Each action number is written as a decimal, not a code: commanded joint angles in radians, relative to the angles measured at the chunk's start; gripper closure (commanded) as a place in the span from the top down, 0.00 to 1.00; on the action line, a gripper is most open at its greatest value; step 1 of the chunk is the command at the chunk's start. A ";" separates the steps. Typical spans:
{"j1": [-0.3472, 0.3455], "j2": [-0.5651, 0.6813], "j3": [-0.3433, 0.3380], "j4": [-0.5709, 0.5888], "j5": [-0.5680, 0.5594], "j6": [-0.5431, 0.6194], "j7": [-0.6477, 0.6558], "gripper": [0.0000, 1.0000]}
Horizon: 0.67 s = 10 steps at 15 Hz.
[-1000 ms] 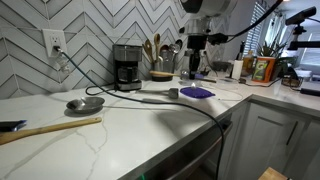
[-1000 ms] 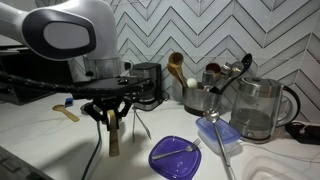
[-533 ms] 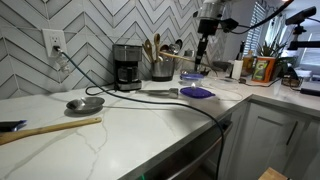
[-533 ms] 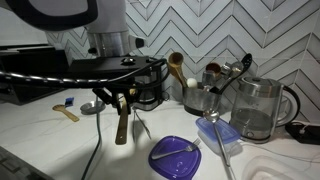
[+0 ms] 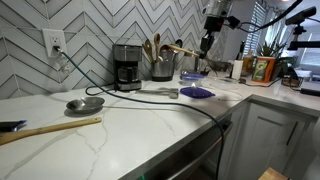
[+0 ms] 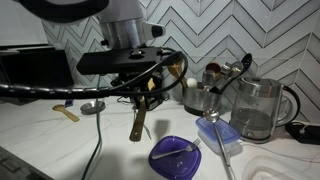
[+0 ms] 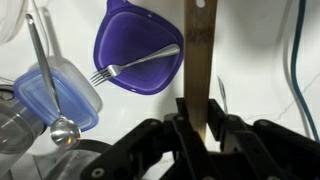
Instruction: Put the wooden spatula on top of the clear bowl on the left
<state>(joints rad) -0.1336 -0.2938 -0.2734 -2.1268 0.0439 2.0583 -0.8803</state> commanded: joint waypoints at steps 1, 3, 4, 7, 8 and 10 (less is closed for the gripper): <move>-0.001 0.056 0.000 0.028 -0.033 0.107 -0.017 0.06; -0.003 0.104 0.011 0.061 -0.072 0.155 -0.008 0.06; -0.004 0.136 0.014 0.087 -0.083 0.174 -0.003 0.06; -0.007 0.239 0.017 0.192 -0.073 0.174 -0.012 0.06; -0.012 0.279 0.017 0.235 -0.064 0.170 -0.019 0.06; -0.028 0.348 0.018 0.314 -0.059 0.160 -0.028 0.06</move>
<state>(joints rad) -0.1349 -0.0610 -0.2582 -1.9419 -0.0229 2.2358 -0.8837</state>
